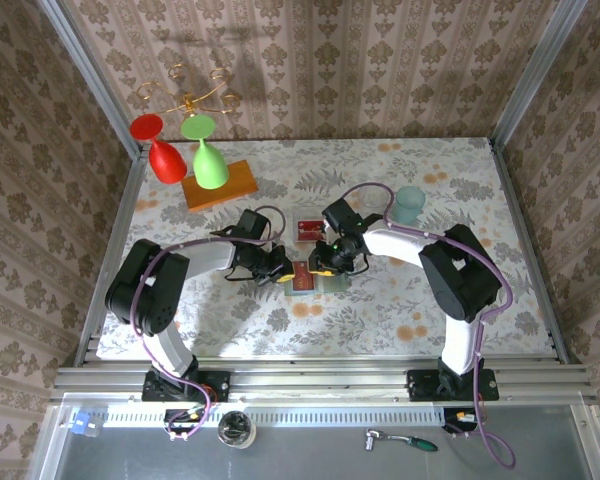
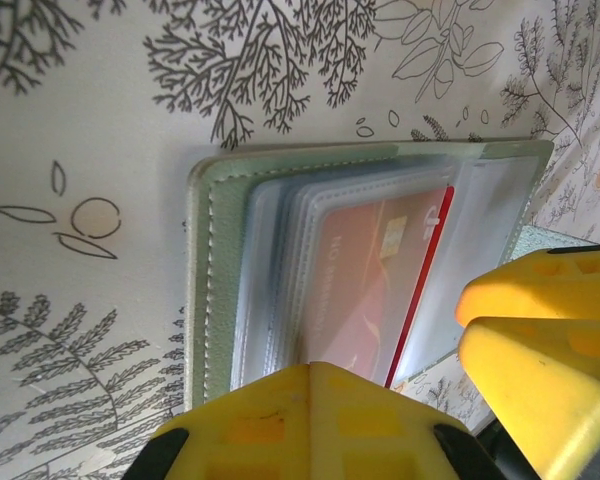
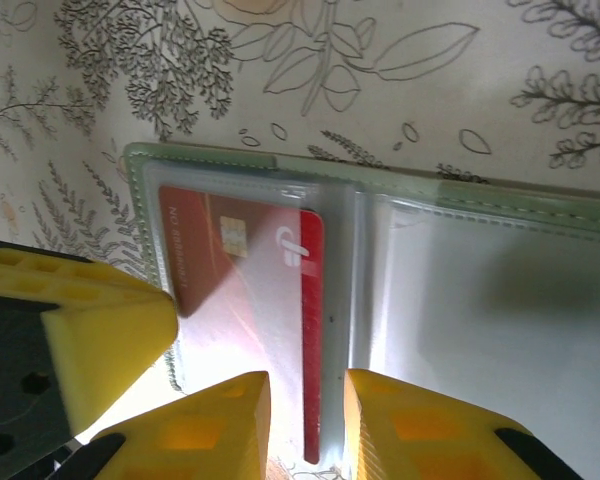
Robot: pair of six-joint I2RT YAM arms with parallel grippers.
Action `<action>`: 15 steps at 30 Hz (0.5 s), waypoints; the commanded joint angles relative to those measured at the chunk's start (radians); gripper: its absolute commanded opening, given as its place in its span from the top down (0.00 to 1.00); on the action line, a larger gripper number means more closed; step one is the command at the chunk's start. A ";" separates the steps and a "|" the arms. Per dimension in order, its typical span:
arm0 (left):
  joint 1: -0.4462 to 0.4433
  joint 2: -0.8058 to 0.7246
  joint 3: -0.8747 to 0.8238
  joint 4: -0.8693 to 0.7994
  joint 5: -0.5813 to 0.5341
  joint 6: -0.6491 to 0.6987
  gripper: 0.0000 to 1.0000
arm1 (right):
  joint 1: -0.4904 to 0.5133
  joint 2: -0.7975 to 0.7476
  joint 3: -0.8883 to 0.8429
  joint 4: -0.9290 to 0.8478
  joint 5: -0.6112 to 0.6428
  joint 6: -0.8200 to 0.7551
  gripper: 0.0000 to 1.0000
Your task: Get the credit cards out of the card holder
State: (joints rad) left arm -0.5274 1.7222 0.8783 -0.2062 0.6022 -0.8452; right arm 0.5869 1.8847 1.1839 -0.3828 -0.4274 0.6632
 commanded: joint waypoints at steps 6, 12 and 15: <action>0.011 0.020 0.027 -0.035 -0.004 0.023 0.94 | 0.009 0.039 0.037 0.024 -0.042 0.022 0.72; 0.012 0.024 0.026 -0.036 -0.003 0.022 0.95 | 0.011 0.050 0.044 0.033 -0.055 0.024 0.73; 0.012 0.025 0.024 -0.036 -0.003 0.023 0.95 | 0.012 0.057 0.045 0.038 -0.059 0.025 0.74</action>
State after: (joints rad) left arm -0.5217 1.7271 0.8803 -0.2108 0.6022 -0.8413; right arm 0.5922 1.9202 1.2053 -0.3576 -0.4580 0.6792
